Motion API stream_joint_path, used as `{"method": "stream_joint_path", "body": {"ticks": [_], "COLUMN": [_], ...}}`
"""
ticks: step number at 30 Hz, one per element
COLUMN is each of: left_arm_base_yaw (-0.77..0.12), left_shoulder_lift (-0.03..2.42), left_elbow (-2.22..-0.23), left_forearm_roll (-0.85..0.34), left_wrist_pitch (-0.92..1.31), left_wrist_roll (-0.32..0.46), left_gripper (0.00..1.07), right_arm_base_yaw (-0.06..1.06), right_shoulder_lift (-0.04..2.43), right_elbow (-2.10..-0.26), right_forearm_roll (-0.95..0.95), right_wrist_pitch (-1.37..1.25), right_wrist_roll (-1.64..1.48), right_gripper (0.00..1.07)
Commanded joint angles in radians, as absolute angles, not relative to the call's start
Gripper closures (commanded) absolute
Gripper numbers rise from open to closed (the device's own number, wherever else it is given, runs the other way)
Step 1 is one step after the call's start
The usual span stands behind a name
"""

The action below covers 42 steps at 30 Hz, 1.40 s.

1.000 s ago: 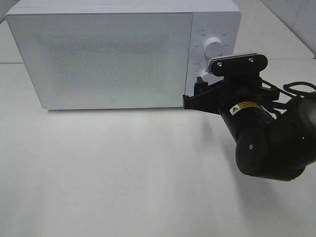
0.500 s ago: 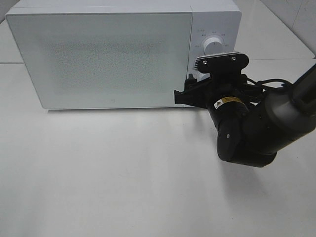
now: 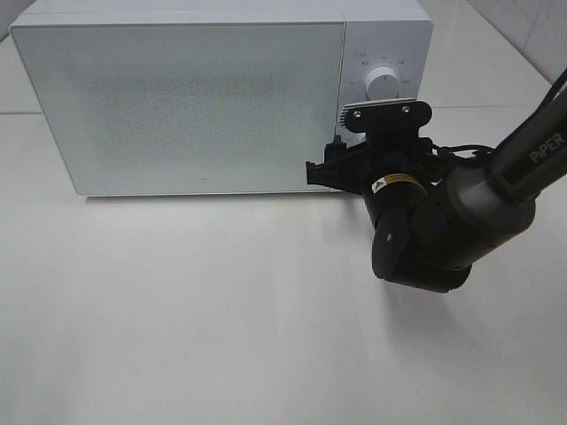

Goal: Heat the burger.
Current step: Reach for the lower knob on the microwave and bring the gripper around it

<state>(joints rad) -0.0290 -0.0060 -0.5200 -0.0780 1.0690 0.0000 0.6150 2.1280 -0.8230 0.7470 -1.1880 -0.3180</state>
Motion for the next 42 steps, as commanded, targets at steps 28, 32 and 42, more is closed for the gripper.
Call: {"method": "stream_joint_path", "body": {"ticks": [28,32,42], "left_arm_base_yaw": [-0.026,-0.026,-0.026], "left_shoulder_lift": [-0.021,-0.021,-0.021], "left_elbow": [-0.518,-0.518,-0.518], "left_forearm_roll": [-0.082,-0.082,-0.082], "left_wrist_pitch": [1.070,1.070,1.070], "left_wrist_roll": [0.000,0.000,0.000], "left_gripper": [0.06,0.06,0.06], "right_arm_base_yaw": [0.620,0.620,0.620], "right_shoulder_lift": [2.094,2.094,2.094], "right_elbow": [-0.843,-0.844,-0.844], "right_forearm_roll": [0.789,0.782,0.778], "right_wrist_pitch": [-1.251,-1.250,-1.289], "right_wrist_roll": [-0.328,-0.328,-0.325], "right_gripper": [0.72,0.98,1.07]}}
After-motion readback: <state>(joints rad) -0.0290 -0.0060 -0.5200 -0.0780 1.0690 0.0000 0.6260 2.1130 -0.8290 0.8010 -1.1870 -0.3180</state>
